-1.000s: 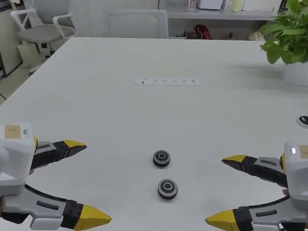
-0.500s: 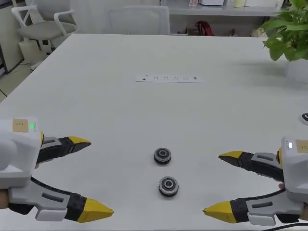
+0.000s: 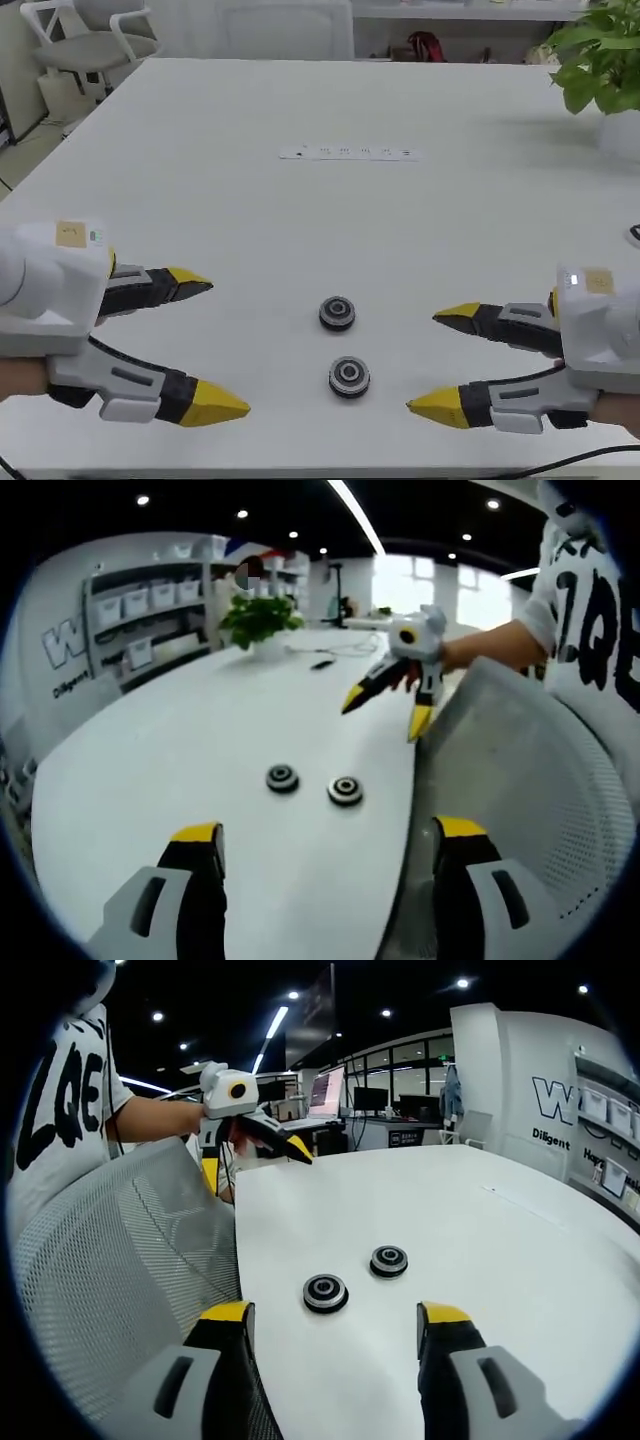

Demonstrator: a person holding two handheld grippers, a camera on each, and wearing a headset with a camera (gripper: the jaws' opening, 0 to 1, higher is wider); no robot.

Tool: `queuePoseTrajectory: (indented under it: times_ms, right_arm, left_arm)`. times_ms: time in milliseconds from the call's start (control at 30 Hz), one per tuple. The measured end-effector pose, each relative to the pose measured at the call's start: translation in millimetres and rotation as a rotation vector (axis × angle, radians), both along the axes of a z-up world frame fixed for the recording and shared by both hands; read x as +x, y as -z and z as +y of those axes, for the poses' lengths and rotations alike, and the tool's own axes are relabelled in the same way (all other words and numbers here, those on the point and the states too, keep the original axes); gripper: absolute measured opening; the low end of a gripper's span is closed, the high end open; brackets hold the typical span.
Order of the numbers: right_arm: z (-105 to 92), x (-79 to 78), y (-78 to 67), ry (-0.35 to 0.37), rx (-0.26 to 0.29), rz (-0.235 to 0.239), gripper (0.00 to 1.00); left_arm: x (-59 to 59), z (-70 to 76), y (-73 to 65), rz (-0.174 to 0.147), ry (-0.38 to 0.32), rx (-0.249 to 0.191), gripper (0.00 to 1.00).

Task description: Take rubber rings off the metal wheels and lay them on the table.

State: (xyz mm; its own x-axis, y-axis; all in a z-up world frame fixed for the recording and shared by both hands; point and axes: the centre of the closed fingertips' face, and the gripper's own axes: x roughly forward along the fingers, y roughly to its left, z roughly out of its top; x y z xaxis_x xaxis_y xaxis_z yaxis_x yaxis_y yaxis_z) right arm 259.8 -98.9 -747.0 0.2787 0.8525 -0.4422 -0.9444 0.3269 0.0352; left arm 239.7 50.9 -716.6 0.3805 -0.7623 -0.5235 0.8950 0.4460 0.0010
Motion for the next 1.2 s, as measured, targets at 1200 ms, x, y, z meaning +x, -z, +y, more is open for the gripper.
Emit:
queuePoseTrajectory:
  times_ms: [1200]
  right_arm:
    - [33.1, 10.1, 35.3, -0.105, -0.01, 0.107, 0.4]
  left_arm:
    - [18.3, -53.2, 28.4, 0.08, 0.199, 0.05, 0.5]
